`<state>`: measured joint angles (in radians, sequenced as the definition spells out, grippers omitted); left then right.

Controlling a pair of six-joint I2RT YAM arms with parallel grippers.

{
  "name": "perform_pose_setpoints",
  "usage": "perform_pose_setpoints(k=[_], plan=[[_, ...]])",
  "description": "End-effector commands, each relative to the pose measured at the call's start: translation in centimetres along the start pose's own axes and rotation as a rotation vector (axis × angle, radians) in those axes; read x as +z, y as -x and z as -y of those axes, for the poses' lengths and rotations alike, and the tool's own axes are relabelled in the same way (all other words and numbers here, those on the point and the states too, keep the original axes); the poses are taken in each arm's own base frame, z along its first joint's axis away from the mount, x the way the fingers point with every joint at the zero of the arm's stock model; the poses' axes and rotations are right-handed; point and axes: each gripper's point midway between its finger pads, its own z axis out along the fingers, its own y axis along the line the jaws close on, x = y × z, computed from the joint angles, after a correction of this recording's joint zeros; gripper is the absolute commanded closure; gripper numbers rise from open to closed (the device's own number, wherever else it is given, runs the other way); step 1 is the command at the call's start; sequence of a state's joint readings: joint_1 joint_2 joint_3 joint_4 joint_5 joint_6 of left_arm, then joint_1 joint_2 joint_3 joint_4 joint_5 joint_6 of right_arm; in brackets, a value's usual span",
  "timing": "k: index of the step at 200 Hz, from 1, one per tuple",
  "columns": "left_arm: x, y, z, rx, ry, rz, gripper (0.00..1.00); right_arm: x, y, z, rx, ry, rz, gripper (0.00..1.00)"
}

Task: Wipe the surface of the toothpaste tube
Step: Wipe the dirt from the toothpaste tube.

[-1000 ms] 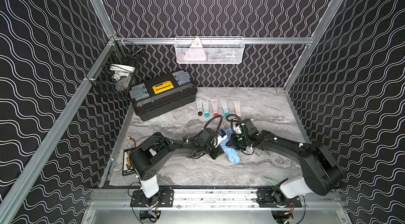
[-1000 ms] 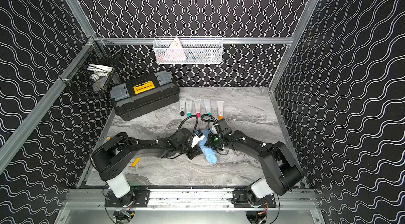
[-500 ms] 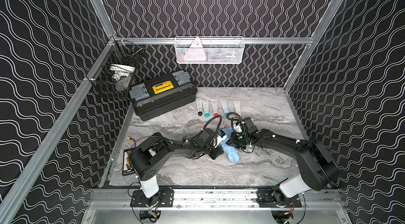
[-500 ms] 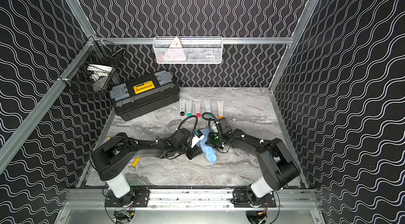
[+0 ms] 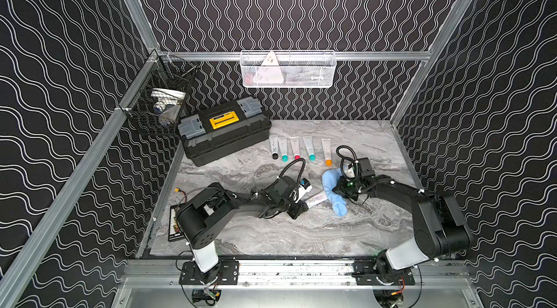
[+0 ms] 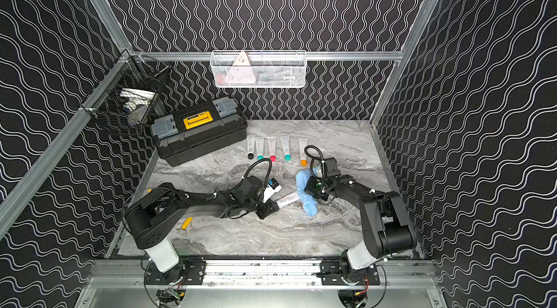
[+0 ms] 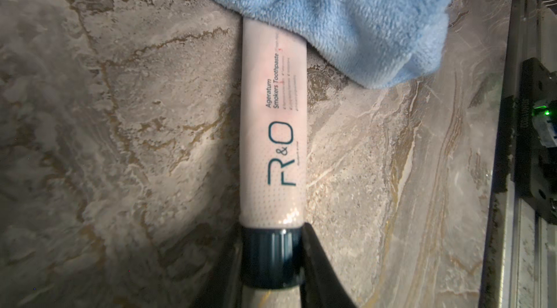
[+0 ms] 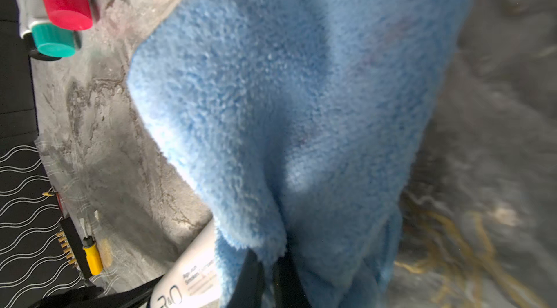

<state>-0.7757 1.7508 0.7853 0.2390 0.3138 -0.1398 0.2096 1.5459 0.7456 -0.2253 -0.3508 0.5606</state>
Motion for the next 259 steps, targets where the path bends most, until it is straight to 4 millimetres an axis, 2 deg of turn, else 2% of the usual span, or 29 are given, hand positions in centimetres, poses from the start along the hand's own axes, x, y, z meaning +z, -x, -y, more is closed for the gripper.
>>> perform_pose_setpoints(k=[1, 39, 97, 130, 161, 214, 259], plan=[[-0.1, 1.2, 0.4, 0.018, -0.018, 0.047, 0.95, -0.5, 0.3, 0.2, -0.006, -0.005, 0.001, 1.00], [0.1, 1.2, 0.4, 0.012, -0.019, 0.044, 0.95, -0.6, 0.5, -0.5, -0.011, 0.023, -0.002, 1.00], [0.3, 1.2, 0.3, 0.003, -0.018, 0.044, 0.95, -0.6, -0.3, -1.8, -0.022, 0.074, -0.023, 1.00], [0.7, 1.2, -0.2, -0.025, 0.001, 0.044, 0.95, -1.5, -0.2, -2.2, -0.026, 0.072, -0.016, 1.00], [1.3, 1.6, 0.3, -0.074, -0.014, 0.061, 0.96, -3.8, 1.2, -3.5, -0.047, 0.073, 0.035, 1.00], [3.1, 3.4, 1.8, -0.068, 0.015, 0.079, 0.95, -9.0, 6.1, -5.4, -0.053, 0.092, 0.204, 1.00], [4.8, 5.5, 1.7, -0.119, 0.059, 0.119, 0.95, -13.5, 9.9, -6.6, -0.050, 0.119, 0.320, 1.00]])
